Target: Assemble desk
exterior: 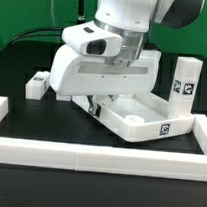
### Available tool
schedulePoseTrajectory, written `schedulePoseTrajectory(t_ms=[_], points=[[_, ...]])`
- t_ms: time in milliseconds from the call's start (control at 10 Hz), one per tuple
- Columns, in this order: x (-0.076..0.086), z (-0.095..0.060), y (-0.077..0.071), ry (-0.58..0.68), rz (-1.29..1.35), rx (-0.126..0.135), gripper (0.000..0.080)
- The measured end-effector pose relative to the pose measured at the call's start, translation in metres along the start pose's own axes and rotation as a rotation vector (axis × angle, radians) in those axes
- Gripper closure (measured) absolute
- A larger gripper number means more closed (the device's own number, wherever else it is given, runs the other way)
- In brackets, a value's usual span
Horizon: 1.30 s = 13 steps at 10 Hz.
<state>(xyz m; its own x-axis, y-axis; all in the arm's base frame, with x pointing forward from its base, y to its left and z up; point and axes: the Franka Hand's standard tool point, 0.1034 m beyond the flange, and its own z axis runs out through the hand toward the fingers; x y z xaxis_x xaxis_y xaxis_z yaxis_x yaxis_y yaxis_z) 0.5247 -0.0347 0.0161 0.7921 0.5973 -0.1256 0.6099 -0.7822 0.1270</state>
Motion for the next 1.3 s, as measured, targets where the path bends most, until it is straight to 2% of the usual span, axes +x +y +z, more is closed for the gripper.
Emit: schedulePoseTrajectory(t_ms=[200,300,400,900,1100,1300], points=[[0.01,-0.003,-0.005,-0.008,-0.097,-0.01,0.0742],[0.019,-0.006,-0.005,-0.006,-0.16,-0.021,0.0742],[0.021,-0.005,-0.005,-0.007,-0.223,-0.03,0.0745],[0.017,-0.004,-0.001,-0.043,-0.507,-0.043,0.0746],[0.034,-0.011,-0.004,-0.05,-0.65,-0.052,0.0747],[0.041,-0.011,-0.006,-0.07,-0.752,-0.039,0.0746]])
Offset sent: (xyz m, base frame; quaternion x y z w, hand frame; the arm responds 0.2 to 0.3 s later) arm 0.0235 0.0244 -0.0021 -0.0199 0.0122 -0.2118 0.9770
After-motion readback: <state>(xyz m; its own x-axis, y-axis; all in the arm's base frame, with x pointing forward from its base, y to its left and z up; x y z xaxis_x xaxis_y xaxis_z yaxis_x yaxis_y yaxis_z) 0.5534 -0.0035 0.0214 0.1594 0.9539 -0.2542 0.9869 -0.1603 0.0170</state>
